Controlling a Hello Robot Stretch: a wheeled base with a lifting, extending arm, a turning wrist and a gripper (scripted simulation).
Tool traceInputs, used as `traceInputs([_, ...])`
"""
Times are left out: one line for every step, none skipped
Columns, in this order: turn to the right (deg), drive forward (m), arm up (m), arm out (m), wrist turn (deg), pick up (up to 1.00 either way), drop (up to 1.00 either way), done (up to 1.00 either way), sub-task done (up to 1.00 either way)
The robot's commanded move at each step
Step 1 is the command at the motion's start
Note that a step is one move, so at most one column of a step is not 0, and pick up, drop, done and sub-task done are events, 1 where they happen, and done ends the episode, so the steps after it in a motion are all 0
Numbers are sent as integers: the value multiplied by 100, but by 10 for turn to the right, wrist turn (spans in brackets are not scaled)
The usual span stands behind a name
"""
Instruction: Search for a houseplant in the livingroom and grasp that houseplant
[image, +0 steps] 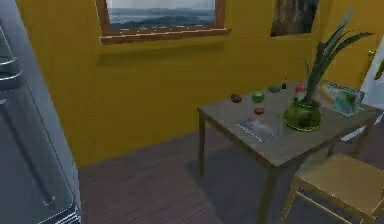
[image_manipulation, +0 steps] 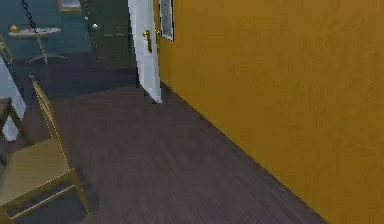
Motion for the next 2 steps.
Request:
traceInputs([450,0,0,0,0,0,0,0,0])
traceInputs([330,0,0,0,0,0,0,0,0])
